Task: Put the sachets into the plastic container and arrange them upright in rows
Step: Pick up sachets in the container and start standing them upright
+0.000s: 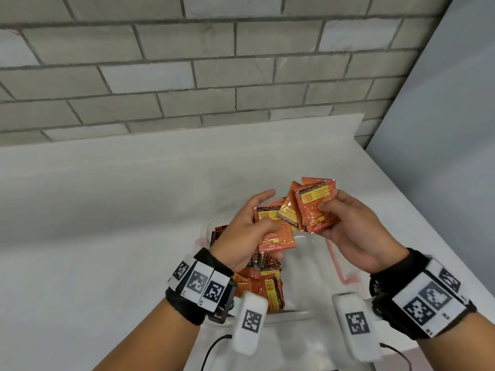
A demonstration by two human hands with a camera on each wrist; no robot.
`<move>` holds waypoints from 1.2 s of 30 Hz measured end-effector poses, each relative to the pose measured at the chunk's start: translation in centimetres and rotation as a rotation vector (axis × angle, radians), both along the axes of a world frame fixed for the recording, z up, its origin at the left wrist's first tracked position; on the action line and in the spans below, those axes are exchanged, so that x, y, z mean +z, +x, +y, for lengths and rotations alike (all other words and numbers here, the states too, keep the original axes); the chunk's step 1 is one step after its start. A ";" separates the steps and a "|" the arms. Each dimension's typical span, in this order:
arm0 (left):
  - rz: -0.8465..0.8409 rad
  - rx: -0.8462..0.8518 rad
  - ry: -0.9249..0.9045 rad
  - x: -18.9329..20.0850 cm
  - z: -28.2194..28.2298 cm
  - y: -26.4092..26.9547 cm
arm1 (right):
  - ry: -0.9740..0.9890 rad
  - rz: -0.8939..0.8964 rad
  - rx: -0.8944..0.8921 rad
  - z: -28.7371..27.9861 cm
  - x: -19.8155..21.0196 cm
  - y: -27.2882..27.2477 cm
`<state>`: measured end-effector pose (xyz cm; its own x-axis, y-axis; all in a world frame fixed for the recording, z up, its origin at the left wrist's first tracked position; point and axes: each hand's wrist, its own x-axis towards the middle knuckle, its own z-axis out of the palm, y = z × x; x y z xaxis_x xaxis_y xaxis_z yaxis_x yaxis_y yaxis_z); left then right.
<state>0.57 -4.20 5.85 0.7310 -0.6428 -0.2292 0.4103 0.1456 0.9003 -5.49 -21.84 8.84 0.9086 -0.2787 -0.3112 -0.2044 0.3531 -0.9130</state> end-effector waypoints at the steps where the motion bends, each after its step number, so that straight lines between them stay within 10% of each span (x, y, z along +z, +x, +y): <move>1: 0.033 -0.004 -0.028 0.1 0.2 0.1 | 0.032 -0.011 -0.004 -0.3 0.2 0.0; 15: -0.234 0.090 0.036 0.3 0.0 0.7 | -0.090 0.068 0.211 0.8 -0.1 -0.6; 36: -0.161 0.142 -0.020 0.8 0.1 1.3 | 0.198 0.015 0.216 -0.5 -0.5 -0.7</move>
